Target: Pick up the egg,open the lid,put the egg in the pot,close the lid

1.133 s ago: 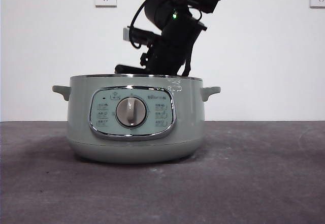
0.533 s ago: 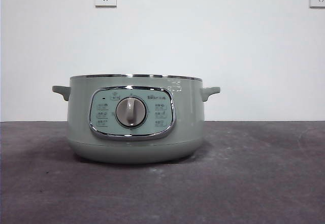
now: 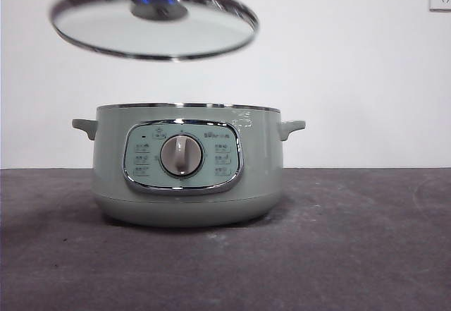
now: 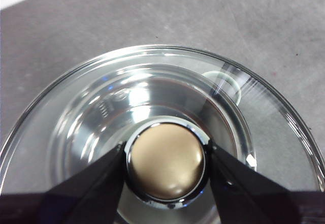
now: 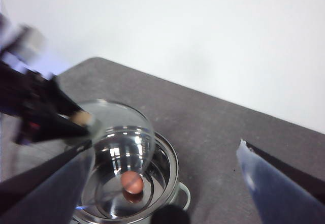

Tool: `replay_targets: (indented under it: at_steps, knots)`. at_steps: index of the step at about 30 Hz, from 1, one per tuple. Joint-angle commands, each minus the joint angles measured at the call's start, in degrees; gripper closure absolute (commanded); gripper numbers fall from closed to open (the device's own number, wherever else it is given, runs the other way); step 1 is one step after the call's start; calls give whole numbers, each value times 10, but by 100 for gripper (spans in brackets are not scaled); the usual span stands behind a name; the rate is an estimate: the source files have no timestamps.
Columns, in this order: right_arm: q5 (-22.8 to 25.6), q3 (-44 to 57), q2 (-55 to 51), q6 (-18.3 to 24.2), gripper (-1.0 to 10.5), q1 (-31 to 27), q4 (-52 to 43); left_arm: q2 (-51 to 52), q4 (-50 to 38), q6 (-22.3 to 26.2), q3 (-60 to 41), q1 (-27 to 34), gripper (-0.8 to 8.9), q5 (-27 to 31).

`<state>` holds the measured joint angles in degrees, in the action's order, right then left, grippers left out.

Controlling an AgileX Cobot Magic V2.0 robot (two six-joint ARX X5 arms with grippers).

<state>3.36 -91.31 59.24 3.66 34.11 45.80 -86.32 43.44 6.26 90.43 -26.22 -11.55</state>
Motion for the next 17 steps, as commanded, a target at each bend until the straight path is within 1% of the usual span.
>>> replay_targets:
  at_steps: [1, 9, 17]
  knots:
    - [0, -1, -13, -7, 474, 0, 7, -19, -45, 11, 9, -5, 822, -5]
    - [0, -1, -41, -7, 473, 0, 22, -83, -84, 14, 9, -8, 822, 11]
    - [0, -1, -43, -6, 473, 0, 25, -118, -94, 15, 9, -9, 822, 10]
